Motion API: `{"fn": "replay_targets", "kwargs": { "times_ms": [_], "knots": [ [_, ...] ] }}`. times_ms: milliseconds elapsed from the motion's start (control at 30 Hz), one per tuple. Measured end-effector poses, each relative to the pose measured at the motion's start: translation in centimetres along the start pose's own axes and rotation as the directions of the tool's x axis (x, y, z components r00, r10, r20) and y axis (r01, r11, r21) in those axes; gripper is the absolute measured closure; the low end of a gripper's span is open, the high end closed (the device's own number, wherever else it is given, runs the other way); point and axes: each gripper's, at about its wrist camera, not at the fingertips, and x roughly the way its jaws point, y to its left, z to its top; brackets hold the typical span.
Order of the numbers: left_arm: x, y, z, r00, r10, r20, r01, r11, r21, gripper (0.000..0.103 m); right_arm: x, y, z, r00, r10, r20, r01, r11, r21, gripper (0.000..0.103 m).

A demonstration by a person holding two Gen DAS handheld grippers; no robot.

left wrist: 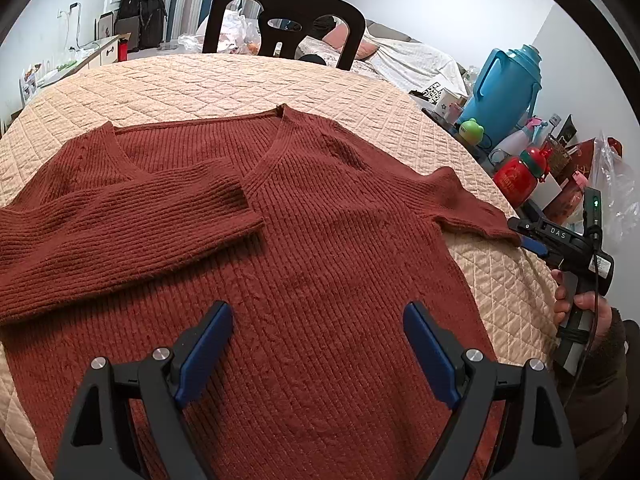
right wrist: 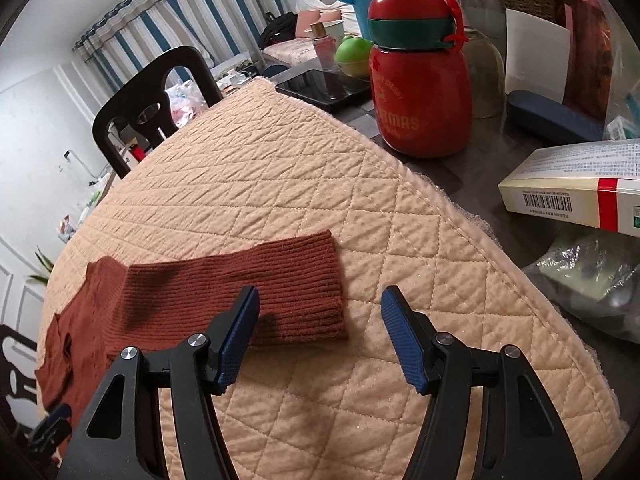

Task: Fold small clothes
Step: 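Move the right gripper to the other sleeve cuff and grasp it, then lift the sleeve cuff up with the right gripper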

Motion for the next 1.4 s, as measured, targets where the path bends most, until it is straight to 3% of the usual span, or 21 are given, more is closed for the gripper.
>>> {"fn": "replay_targets", "kwargs": {
  "times_ms": [100,200,400,800,1133,1233,1400],
  "knots": [
    [0.0,0.0,-0.1,1.0,0.001,0.0,-0.001,1.0,-0.001,0.014,0.1,0.0,0.0,1.0,0.018,-0.012,-0.018,1.0,0.011,0.065],
    [-0.1,0.1,-0.2,1.0,-0.001,0.0,0.001,1.0,-0.004,0.014,0.0,0.0,-0.1,0.999,0.034,-0.015,-0.033,0.999,0.018,0.071],
    [-0.2,0.2,-0.3,1.0,-0.002,0.001,0.002,1.0,-0.009,0.014,-1.3,-0.2,0.0,0.99,0.139,0.031,-0.141,0.989,0.044,0.093],
    [-0.4,0.3,-0.4,1.0,-0.006,0.003,0.006,1.0,-0.018,0.014,-5.2,3.5,0.8,0.954,0.275,0.119,-0.272,0.961,-0.042,0.097],
    [-1.1,1.1,-0.7,1.0,-0.001,0.01,0.002,0.999,-0.044,0.014,-6.7,9.2,0.7,0.912,0.392,0.124,-0.367,0.912,-0.18,0.1],
    [-1.3,1.4,-0.8,1.0,-0.002,0.013,0.002,0.999,-0.048,0.014,-6.3,9.1,0.7,0.919,0.372,0.133,-0.351,0.923,-0.161,0.1],
    [-1.4,1.4,-0.7,1.0,-0.007,0.014,0.008,0.999,-0.049,0.014,-4.9,6.3,0.4,0.953,0.284,0.108,-0.278,0.958,-0.07,0.096]
  ]
}}
